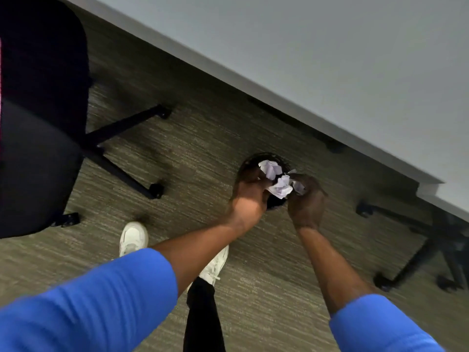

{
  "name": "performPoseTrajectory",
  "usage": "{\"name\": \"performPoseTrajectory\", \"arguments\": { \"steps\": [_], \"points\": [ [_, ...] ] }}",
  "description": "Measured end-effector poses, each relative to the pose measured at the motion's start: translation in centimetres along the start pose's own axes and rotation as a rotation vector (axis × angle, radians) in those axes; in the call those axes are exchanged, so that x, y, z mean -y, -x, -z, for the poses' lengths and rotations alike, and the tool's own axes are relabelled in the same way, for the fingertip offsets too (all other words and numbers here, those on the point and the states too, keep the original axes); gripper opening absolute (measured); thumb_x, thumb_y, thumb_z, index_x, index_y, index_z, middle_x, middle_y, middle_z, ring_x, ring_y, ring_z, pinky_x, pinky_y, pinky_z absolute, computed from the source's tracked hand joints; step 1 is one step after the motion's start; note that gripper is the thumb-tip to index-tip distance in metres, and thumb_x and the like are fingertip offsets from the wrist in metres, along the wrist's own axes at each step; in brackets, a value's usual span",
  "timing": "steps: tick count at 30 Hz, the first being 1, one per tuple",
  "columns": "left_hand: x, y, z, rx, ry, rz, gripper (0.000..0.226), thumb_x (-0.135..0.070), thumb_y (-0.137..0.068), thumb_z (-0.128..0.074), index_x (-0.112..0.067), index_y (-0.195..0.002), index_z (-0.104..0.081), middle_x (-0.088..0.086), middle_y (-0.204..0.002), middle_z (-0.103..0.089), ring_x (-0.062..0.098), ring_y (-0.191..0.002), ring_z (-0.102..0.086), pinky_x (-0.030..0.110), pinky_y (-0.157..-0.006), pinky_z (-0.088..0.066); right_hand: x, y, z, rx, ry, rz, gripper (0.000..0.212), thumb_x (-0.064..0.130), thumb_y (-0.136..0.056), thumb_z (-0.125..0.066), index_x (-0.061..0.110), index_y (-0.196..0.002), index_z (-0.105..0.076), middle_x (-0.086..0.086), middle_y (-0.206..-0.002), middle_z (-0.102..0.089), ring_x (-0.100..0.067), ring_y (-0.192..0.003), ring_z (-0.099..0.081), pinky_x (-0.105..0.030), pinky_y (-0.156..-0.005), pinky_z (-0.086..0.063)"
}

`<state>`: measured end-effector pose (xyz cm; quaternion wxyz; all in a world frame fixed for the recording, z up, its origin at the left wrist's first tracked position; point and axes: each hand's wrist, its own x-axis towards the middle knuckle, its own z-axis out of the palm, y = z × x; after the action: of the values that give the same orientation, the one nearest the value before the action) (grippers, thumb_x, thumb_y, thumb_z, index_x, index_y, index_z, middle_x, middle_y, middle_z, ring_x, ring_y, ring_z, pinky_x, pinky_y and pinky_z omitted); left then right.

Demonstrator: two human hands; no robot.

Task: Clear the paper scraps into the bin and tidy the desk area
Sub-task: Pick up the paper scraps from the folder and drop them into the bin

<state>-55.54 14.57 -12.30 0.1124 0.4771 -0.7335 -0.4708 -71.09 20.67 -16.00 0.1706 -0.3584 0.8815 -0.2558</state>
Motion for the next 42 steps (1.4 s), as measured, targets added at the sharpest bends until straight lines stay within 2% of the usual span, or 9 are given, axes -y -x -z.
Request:
{"name": "performPoseTrajectory", "arguments": {
  "steps": [3, 8, 13, 19, 25, 31, 36, 39, 42],
  "points": [
    [1.2, -0.9, -3.7, 0.143, -0.077, 0.073, 0.039, -0.002, -0.094, -0.062, -0.012, -0.130, -0.073, 0.017, -0.137, -0.067, 0.040, -0.129, -0.061, 0.046, -0.111, -0.049, -2.3, -0.1, 0.5, 0.007, -0.008, 0.139, 0.023, 0.012, -0.087, -0.065, 0.016, -0.104, -0.080, -0.010, -0.104, -0.078, -0.027, -0.092, -0.074, -0.033, -0.083, -0.057],
    [3.4, -2.7, -7.5, 0.052, -0.134, 0.028, 0.045, -0.001, -0.081, -0.062, -0.011, -0.123, -0.076, 0.020, -0.139, -0.064, 0.041, -0.132, -0.059, 0.045, -0.111, -0.051, -4.9, -1.5, -0.9, 0.034, -0.004, 0.157, 0.025, 0.014, -0.090, -0.066, 0.017, -0.109, -0.081, -0.013, -0.106, -0.079, -0.030, -0.091, -0.076, -0.037, -0.081, -0.061],
    [6.9, -5.0, -9.5, 0.115, -0.111, 0.103, 0.046, -0.011, -0.075, -0.055, -0.003, -0.114, -0.076, 0.027, -0.123, -0.067, 0.046, -0.116, -0.064, 0.044, -0.102, -0.054, -6.6, -3.1, -2.7, 0.248, 0.013, 0.062, 0.045, 0.007, -0.084, -0.080, 0.021, -0.127, -0.076, -0.009, -0.119, -0.078, -0.022, -0.102, -0.074, -0.017, -0.085, -0.048],
    [9.3, -6.8, -9.7, 0.284, -0.082, 0.146, 0.061, -0.006, -0.091, -0.068, -0.001, -0.150, -0.053, 0.024, -0.160, -0.045, 0.038, -0.152, -0.040, 0.038, -0.126, -0.027, -5.9, -3.5, -4.5, 0.303, 0.067, 0.025, 0.050, 0.006, -0.078, -0.078, 0.023, -0.125, -0.077, -0.007, -0.112, -0.081, -0.019, -0.095, -0.074, -0.020, -0.079, -0.046],
    [9.1, -6.1, -7.3, 0.373, -0.108, 0.148, 0.070, 0.000, -0.091, -0.069, -0.004, -0.156, -0.044, 0.017, -0.165, -0.041, 0.033, -0.157, -0.033, 0.032, -0.124, -0.029, -4.6, -2.8, -5.2, 0.284, 0.161, 0.034, 0.036, 0.007, -0.082, -0.072, 0.017, -0.116, -0.081, -0.015, -0.113, -0.080, -0.035, -0.101, -0.077, -0.037, -0.087, -0.059],
    [9.1, -4.2, -4.5, 0.294, -0.104, 0.238, 0.038, -0.006, -0.086, -0.070, -0.006, -0.124, -0.069, 0.017, -0.130, -0.071, 0.037, -0.125, -0.066, 0.044, -0.104, -0.057, -2.3, -1.0, -5.5, 0.211, 0.141, 0.072, 0.030, 0.007, -0.085, -0.069, 0.019, -0.109, -0.081, -0.010, -0.106, -0.082, -0.033, -0.093, -0.078, -0.039, -0.082, -0.063],
    [8.7, -1.6, -0.2, 0.238, -0.110, 0.233, 0.028, -0.026, -0.084, -0.081, -0.017, -0.110, -0.077, 0.004, -0.117, -0.079, 0.023, -0.110, -0.074, 0.024, -0.095, -0.053, 2.0, 1.0, -6.1, 0.201, 0.085, 0.142, 0.028, 0.004, -0.085, -0.070, 0.008, -0.111, -0.076, -0.017, -0.111, -0.078, -0.038, -0.101, -0.075, -0.046, -0.088, -0.062],
    [9.2, -0.1, 3.3, 0.172, -0.093, 0.251, 0.027, -0.028, -0.084, -0.078, -0.018, -0.108, -0.078, 0.007, -0.113, -0.080, 0.026, -0.104, -0.077, 0.033, -0.093, -0.062, 6.3, 2.3, -6.4, 0.228, 0.101, 0.137, 0.032, 0.018, -0.087, -0.064, 0.012, -0.116, -0.076, -0.013, -0.114, -0.077, -0.035, -0.105, -0.073, -0.036, -0.092, -0.054],
    [9.8, 1.5, 7.8, 0.088, -0.110, 0.319, 0.021, -0.029, -0.087, -0.072, -0.022, -0.107, -0.074, 0.005, -0.107, -0.080, 0.026, -0.101, -0.077, 0.035, -0.090, -0.064, 10.8, 3.5, -7.0, 0.339, 0.095, 0.123, 0.035, 0.025, -0.090, -0.063, 0.027, -0.124, -0.069, -0.007, -0.117, -0.076, -0.032, -0.108, -0.072, -0.044, -0.096, -0.057]
  ]
}}
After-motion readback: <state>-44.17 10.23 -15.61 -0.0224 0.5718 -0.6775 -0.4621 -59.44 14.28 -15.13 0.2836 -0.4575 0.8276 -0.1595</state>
